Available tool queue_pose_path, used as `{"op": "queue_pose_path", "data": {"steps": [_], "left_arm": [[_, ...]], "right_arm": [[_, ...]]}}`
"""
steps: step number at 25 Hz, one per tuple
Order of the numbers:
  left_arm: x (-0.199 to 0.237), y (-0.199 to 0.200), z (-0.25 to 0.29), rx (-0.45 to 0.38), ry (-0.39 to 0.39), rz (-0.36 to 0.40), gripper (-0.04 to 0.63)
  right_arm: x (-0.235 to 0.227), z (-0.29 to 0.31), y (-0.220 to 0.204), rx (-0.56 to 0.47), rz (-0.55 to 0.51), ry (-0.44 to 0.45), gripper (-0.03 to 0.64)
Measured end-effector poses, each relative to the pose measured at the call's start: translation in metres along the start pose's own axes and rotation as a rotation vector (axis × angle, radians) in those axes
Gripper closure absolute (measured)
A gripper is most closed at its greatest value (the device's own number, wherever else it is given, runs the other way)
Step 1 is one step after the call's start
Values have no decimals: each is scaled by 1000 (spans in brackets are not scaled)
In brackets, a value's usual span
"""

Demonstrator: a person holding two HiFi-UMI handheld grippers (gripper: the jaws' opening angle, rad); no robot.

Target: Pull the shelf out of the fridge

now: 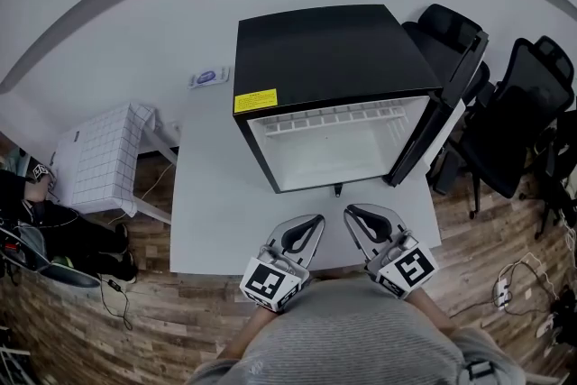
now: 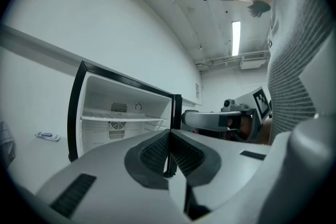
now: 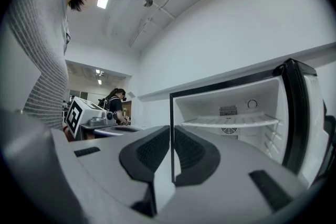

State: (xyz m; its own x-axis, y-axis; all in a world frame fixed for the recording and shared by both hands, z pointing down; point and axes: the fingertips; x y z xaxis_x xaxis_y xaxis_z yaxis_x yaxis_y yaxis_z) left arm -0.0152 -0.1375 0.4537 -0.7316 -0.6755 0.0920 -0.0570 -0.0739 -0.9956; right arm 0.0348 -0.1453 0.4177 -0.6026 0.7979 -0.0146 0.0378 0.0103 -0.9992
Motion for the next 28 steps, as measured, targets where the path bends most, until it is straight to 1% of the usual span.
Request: {"op": "queue_pose_path", "data": {"steps": [3,8,13,16,22,25,28], "left_arm": [[3,-1,2,-2,6,1,584],[4,-3,1,4,2,0,584],[4,-6,3,9,-4,0,584],[3,-8,3,13,-8,0,584],[-2,-5,4,9,-25,13,584],[-3,-2,5,4,-29,17,584],[-3,-2,5,6,-29,15,584]], "right_arm": [[-5,8,2,37,-88,27,601],[-12,24,1,143,-298,56,600],[-18,41,-1,218,-422,65,598],[-19,53,-4,217,-473,54,595],[-26,72,-7,265,-592,55,581],[-31,78,-10,289,-626,53,572],[-35,83,-14,310,-645,50,549]]}}
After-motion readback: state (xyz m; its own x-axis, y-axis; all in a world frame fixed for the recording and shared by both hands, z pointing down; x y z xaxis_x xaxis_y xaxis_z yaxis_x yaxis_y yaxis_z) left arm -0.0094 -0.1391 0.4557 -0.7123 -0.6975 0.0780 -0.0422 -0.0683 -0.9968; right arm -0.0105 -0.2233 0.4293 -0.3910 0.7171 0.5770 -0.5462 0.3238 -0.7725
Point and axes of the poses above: the fingertips, and each gripper's own axes: z forward along the fingers, x to its left, y out of its top, and after that the axes turned 3 degrees about y, right-handed
